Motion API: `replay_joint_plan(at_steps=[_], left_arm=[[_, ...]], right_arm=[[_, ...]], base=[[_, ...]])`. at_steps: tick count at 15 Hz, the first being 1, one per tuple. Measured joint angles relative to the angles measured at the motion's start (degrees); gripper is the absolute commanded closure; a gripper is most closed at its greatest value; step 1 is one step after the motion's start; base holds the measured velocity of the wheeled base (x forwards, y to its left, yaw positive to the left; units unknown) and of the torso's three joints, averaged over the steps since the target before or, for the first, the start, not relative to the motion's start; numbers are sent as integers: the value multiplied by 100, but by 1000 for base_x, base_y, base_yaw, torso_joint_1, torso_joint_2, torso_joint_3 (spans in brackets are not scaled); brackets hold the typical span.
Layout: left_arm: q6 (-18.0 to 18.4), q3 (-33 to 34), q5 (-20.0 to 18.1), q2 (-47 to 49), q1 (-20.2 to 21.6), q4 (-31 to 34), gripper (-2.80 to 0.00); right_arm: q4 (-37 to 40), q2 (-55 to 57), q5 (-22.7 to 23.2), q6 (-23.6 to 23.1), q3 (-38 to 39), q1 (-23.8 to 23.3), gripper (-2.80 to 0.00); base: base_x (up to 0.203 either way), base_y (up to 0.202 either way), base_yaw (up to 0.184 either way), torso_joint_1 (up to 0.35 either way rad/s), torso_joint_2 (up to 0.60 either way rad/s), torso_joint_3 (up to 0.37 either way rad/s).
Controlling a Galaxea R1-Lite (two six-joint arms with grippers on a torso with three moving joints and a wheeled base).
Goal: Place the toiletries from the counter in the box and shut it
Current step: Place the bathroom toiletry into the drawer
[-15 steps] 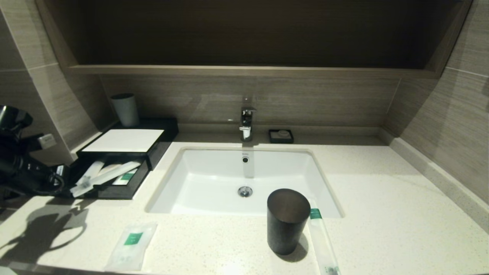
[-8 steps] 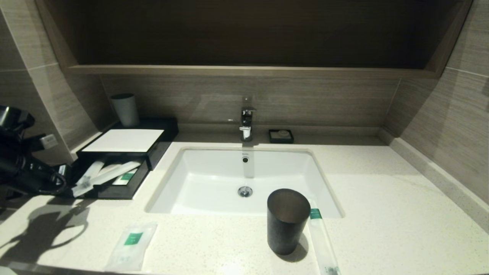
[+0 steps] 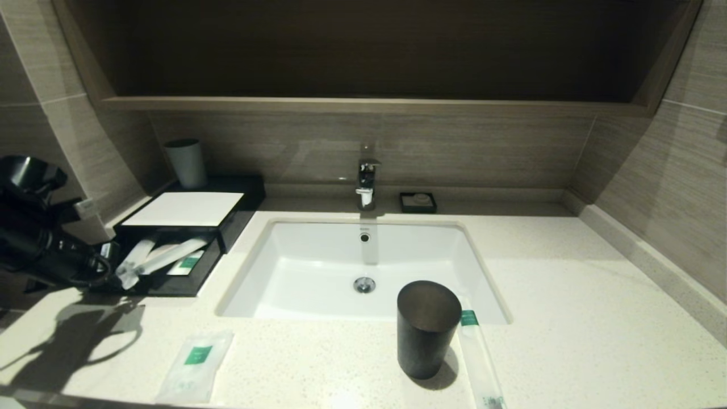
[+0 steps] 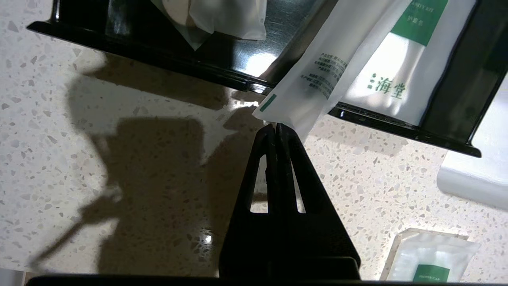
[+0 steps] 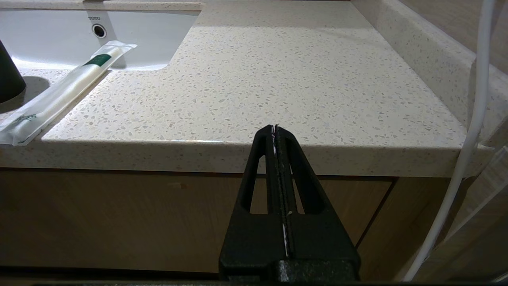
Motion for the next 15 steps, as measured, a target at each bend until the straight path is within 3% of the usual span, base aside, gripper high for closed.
replay_joint_plan(at_steps=[12, 15], left_arm=[[-492, -9, -40, 164, -220, -581, 0], [-637, -9, -220, 173, -234, -713, 0]], right_arm=[[0, 0, 0, 2, 0, 0, 0], [1, 0, 0, 0, 0, 0, 0]], base=[[0, 0, 0, 0, 0, 0], [0, 0, 0, 0, 0, 0]])
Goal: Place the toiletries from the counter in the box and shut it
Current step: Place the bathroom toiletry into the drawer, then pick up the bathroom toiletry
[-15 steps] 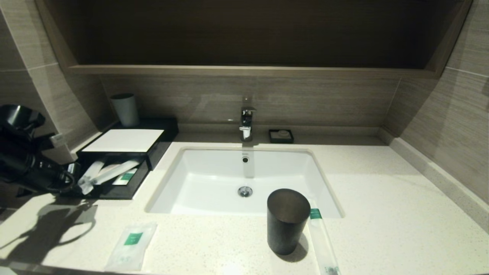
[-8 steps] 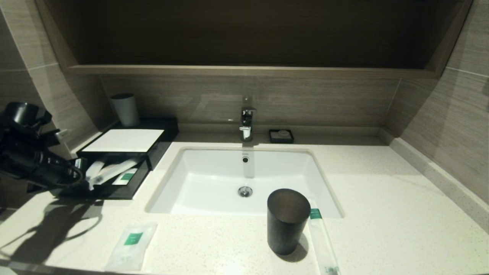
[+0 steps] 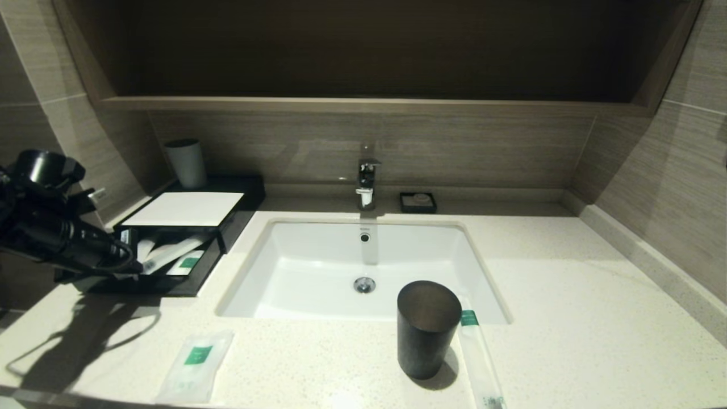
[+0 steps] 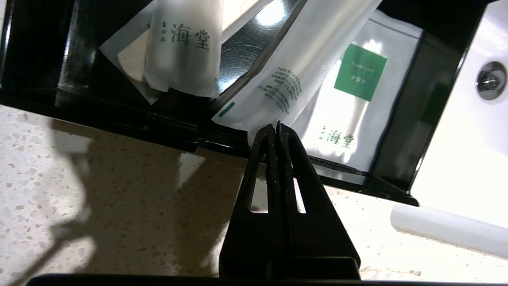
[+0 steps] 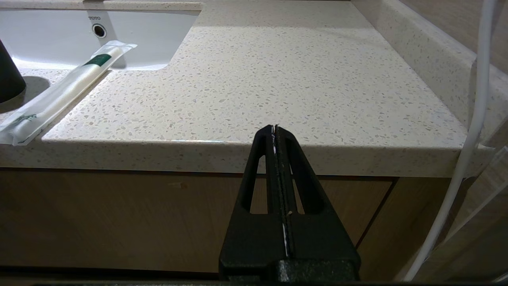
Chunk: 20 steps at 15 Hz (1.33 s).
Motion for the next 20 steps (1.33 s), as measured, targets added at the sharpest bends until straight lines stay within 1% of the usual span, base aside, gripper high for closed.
replay_joint_plan(at_steps=[4, 8, 9, 13, 14, 17, 20], left_arm=[[-75, 0, -31, -150, -4, -45, 0], [-77, 38, -46, -587, 20, -30, 0], [-75, 72, -116, -712, 22, -23, 0], [-25, 223, -624, -1017, -39, -28, 0], [-34, 243, -723, -1043, -122, -26, 0], [-49, 177, -740, -1144, -537, 15, 0], [-41, 4, -672, -1408, -973, 458, 0]], right_arm=[[-1, 0, 0, 0, 0, 0, 0], [-1, 0, -1, -1, 0, 0, 0], [-1, 0, 0, 0, 0, 0, 0], [-1, 0, 0, -2, 0, 0, 0], [-1, 0, 0, 0, 0, 0, 0], [-1, 0, 0, 0, 0, 0, 0], [-1, 0, -2, 2, 0, 0, 0]], base=[[0, 0, 0, 0, 0, 0], [0, 0, 0, 0, 0, 0], [0, 0, 0, 0, 0, 0], [0, 0, 0, 0, 0, 0], [0, 0, 0, 0, 0, 0], [0, 0, 0, 0, 0, 0], [0, 0, 0, 0, 0, 0]])
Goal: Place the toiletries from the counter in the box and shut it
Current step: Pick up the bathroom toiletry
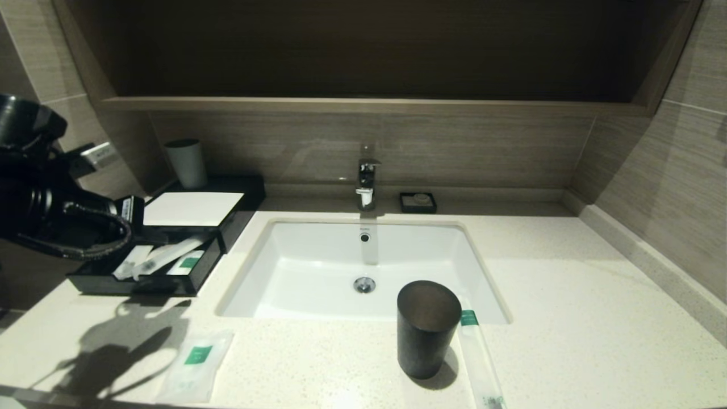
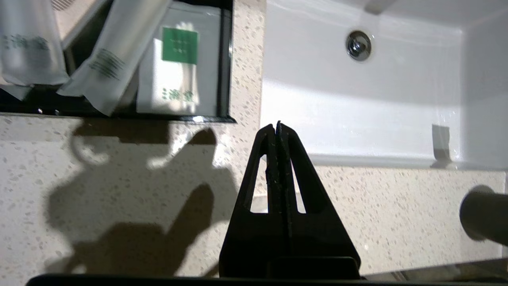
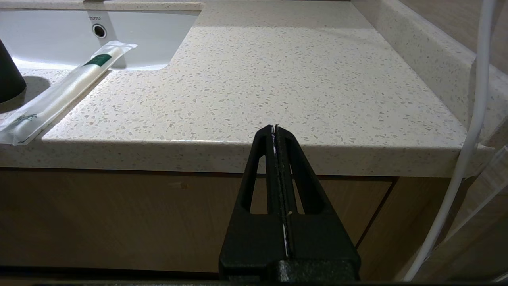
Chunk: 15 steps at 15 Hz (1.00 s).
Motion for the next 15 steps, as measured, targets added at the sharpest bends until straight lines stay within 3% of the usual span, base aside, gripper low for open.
replay_joint_plan(at_steps=[5, 7, 9, 11, 15], left_arm=[[85, -208, 45, -396, -689, 1317, 0], [88, -211, 245, -605, -977, 1810, 0], [72, -158, 540, -774, -1197, 2093, 0], [51, -82, 579, -873, -1322, 2393, 0], [60, 316, 588, -853, -1389, 2411, 0]], right_arm=[[0, 0, 2, -2, 0, 0, 0], [0, 0, 2, 0, 0, 0, 0], [0, 0, 2, -2, 0, 0, 0], [0, 0, 2, 1, 0, 0, 0], [0, 0, 2, -2, 0, 0, 0]], base=[[0, 0, 0, 0, 0, 0], [0, 0, 0, 0, 0, 0], [0, 0, 0, 0, 0, 0], [0, 0, 0, 0, 0, 0], [0, 0, 0, 0, 0, 0]])
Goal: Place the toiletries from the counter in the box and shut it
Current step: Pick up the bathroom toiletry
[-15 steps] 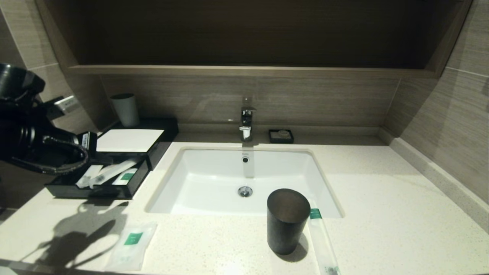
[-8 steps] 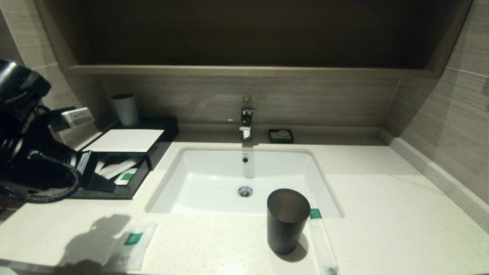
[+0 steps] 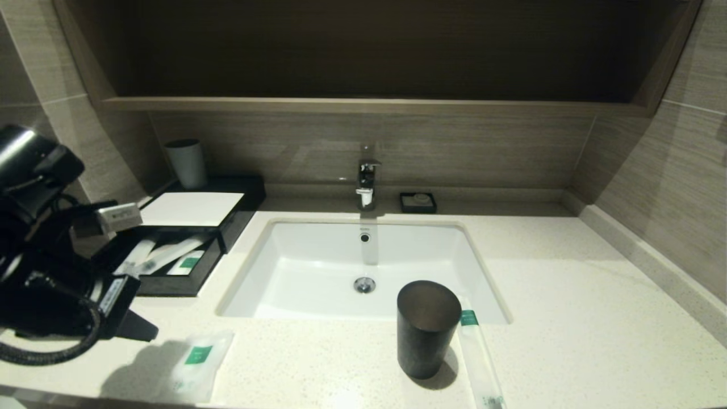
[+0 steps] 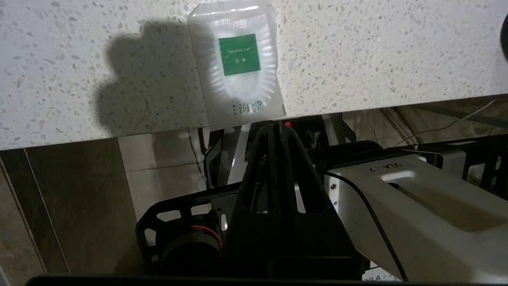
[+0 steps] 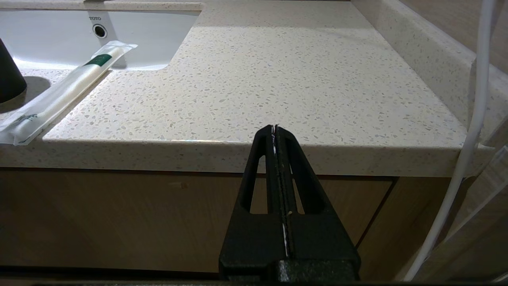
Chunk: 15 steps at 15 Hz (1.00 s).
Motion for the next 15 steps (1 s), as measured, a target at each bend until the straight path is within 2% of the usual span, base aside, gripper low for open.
replay_joint_plan(at_steps=[3, 4, 9, 15], left_arm=[[-20, 173, 62, 186, -117, -37, 0], [-55, 189, 137, 259, -190, -39, -280], [-620, 165, 976, 717, -591, -309, -280], [-631, 223, 1355, 1069, -692, -317, -280]], right_arm=[[0, 0, 0, -2, 0, 0, 0], [0, 0, 0, 2, 0, 0, 0], [2, 0, 0, 0, 0, 0, 0], [0, 0, 0, 2, 0, 0, 0]], base=[[0, 0, 0, 0, 0, 0], [0, 0, 0, 0, 0, 0], [0, 0, 0, 0, 0, 0], [0, 0, 0, 0, 0, 0]])
